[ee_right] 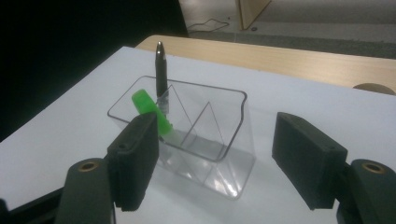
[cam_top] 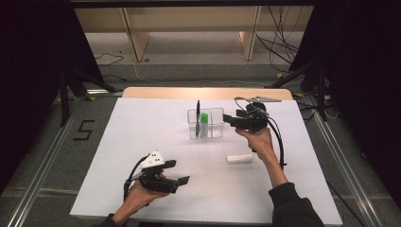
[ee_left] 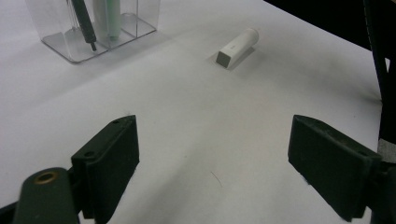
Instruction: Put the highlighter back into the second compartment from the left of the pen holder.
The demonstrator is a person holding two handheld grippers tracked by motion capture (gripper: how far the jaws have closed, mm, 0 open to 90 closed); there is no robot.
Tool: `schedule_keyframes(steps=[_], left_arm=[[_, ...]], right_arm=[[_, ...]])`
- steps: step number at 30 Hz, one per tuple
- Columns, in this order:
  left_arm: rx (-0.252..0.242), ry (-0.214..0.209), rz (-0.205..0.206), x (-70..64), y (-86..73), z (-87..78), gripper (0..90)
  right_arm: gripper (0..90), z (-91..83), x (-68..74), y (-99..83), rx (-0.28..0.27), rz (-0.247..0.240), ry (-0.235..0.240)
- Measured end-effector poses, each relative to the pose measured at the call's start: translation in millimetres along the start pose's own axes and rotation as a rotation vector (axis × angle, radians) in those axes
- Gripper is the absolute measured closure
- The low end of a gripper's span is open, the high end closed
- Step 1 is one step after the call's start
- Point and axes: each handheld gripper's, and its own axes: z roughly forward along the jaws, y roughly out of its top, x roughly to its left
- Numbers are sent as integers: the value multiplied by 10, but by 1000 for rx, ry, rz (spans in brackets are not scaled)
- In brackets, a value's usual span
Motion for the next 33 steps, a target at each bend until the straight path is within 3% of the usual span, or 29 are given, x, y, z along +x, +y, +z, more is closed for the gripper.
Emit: schedule_keyframes(steps=[10, 19, 33], left_arm=[[2, 0, 2, 3, 3, 8, 160], [4, -1, 5, -3, 14, 27, 160], [24, -22, 38, -52, 148, 177, 160]], right_arm=[[299, -111, 27, -116, 9, -41, 0], [284, -232, 67, -231, 47, -139, -31], [268, -447, 28, -487, 64, -159, -34]])
